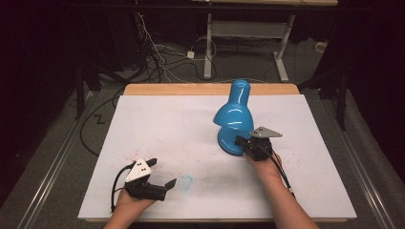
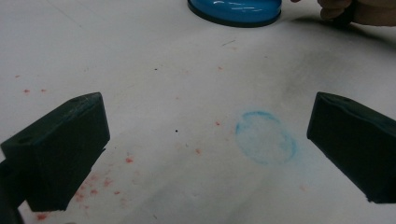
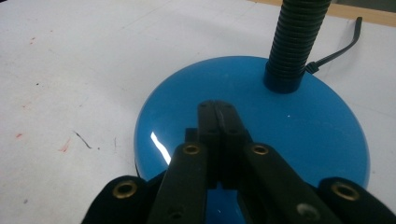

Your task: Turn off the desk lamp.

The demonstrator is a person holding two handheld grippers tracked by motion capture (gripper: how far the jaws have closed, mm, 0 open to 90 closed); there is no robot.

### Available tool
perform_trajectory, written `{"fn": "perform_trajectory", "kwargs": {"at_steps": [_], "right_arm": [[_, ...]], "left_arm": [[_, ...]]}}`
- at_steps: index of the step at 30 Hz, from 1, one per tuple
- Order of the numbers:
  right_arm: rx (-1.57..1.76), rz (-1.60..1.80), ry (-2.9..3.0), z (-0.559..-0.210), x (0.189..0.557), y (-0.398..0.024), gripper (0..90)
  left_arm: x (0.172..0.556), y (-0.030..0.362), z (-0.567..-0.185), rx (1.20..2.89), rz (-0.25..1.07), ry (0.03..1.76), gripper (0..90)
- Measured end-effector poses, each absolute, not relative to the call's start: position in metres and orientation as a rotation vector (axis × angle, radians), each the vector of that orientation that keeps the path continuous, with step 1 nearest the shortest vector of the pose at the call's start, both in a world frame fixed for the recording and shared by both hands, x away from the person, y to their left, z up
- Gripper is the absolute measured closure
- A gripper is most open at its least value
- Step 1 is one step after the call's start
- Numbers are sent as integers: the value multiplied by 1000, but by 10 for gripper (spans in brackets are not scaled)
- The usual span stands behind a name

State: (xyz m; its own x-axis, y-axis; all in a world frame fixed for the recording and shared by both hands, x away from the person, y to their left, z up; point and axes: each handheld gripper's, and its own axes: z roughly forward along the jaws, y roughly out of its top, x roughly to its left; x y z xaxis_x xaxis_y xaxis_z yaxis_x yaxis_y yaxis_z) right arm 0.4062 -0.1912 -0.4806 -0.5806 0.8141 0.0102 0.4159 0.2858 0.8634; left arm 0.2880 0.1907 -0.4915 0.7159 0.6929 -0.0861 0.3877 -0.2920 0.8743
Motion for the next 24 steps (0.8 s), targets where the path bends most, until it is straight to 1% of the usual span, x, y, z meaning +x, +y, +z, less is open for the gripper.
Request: {"fn": "perform_trajectory", "kwargs": {"at_steps": [7,12,18,24], "right_arm": [[1056,1252,2120,-472,396,-190,900],[1034,1285,2130,-464,382,-192,900],[1014,1302,2131,-463,368,-196,900],[999,1309,2122,-467,349,-210,900]], "left_arm": [[288,190,-492,1921,382,835,0],[288,189,-492,1922,379,837,0],[287,189,-491,1917,377,832,0],[287,188,-491,1916,376,829,0]]}}
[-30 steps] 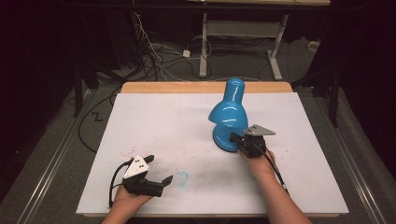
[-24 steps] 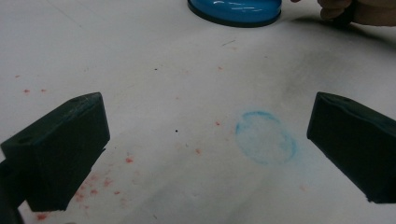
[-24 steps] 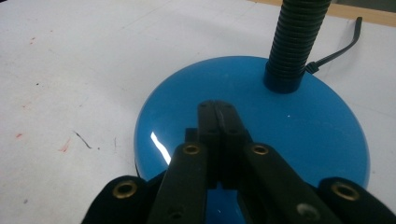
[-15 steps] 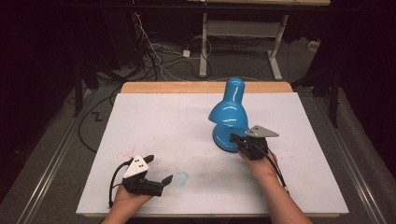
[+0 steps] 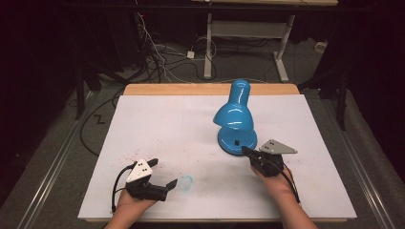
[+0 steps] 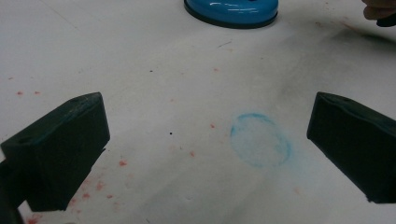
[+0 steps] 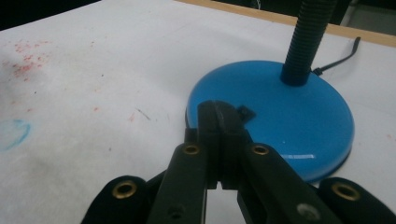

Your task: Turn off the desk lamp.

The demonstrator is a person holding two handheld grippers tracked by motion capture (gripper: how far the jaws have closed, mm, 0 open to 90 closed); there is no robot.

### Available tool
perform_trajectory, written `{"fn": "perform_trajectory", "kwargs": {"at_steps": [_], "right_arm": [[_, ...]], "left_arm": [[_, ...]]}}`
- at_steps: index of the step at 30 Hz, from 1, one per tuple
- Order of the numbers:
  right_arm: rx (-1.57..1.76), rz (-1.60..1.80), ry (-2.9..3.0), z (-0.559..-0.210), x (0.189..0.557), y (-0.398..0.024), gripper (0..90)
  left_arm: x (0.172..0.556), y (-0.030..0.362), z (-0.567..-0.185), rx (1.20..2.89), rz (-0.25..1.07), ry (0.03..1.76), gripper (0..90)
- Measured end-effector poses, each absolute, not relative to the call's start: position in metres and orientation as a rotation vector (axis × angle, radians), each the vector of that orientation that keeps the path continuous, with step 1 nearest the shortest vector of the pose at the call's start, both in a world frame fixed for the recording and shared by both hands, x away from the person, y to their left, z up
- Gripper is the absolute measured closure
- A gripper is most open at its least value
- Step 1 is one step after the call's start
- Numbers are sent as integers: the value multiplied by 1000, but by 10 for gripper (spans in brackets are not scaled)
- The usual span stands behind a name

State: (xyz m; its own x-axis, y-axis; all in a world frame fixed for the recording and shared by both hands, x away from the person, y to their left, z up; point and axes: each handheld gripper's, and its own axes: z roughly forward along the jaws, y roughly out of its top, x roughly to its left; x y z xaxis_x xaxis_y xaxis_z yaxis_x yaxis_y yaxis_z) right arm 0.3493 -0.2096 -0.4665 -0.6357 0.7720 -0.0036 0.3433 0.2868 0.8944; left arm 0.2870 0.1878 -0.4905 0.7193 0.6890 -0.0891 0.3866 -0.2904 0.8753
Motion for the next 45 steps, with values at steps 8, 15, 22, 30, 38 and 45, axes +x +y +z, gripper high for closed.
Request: {"fn": "perform_trajectory", "kwargs": {"at_steps": [8,15,22,30,38,45], "right_arm": [[1021,1313,2113,-474,324,-236,900],[1065,1301,2083,-475,298,-270,900],[1062,1299,2073,-478,291,-277,900],[1058,1313,2095,-478,293,-271,805],[1135,1275,2146,-485,300,-272,376],[1102,1282,2085,-482,297,-273,85]], "left_arm": [[285,187,-490,1920,376,823,0],[284,190,-488,1907,381,822,0],[284,186,-488,1915,373,815,0],[285,184,-489,1928,365,804,0],[284,185,-489,1928,364,804,0],[284,186,-488,1924,367,806,0]]}}
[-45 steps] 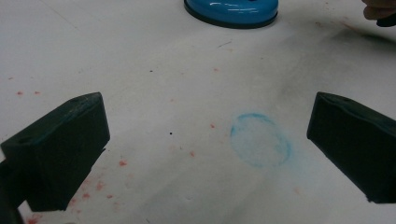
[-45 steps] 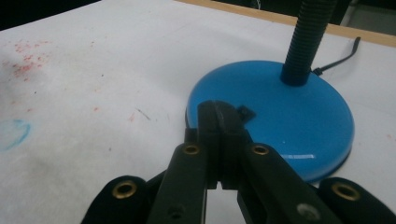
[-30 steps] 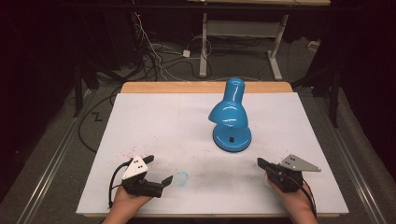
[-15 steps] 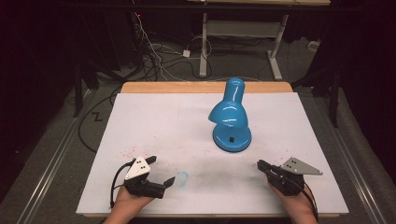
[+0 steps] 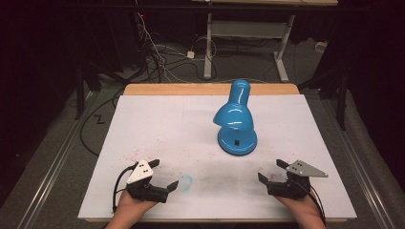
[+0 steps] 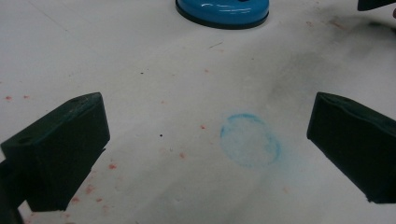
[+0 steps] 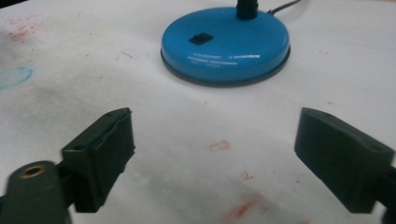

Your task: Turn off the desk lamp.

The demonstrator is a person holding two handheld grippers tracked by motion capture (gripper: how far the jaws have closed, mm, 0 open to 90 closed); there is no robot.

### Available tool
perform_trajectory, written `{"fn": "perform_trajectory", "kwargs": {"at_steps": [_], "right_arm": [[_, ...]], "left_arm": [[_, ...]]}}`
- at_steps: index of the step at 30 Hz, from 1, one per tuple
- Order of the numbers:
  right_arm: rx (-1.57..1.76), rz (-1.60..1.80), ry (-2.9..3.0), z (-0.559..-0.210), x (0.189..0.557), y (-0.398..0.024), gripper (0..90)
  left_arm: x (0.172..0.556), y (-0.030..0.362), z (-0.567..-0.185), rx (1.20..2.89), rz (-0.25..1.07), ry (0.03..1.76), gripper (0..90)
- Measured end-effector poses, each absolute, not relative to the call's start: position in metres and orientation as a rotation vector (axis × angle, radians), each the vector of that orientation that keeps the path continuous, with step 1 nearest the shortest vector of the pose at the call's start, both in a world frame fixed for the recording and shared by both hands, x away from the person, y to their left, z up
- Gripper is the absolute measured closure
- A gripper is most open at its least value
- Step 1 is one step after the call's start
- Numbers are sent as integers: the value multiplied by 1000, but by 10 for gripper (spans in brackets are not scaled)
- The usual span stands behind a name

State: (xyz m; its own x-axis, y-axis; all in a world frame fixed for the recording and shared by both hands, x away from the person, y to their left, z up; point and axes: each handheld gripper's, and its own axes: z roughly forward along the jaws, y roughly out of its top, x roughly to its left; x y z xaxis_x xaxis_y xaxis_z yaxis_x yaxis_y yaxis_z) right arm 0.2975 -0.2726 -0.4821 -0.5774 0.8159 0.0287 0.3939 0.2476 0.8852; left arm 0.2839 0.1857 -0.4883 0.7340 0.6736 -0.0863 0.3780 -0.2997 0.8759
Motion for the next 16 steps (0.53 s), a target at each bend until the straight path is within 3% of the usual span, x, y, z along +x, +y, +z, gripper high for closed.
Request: {"fn": "perform_trajectory", "kwargs": {"at_steps": [3,16], "right_arm": [[1078,1344,2015,-471,288,-277,4],[1071,1335,1987,-471,289,-277,4]], "left_arm": [[283,187,-487,1916,364,808,0],[285,186,-488,1907,367,826,0]]}}
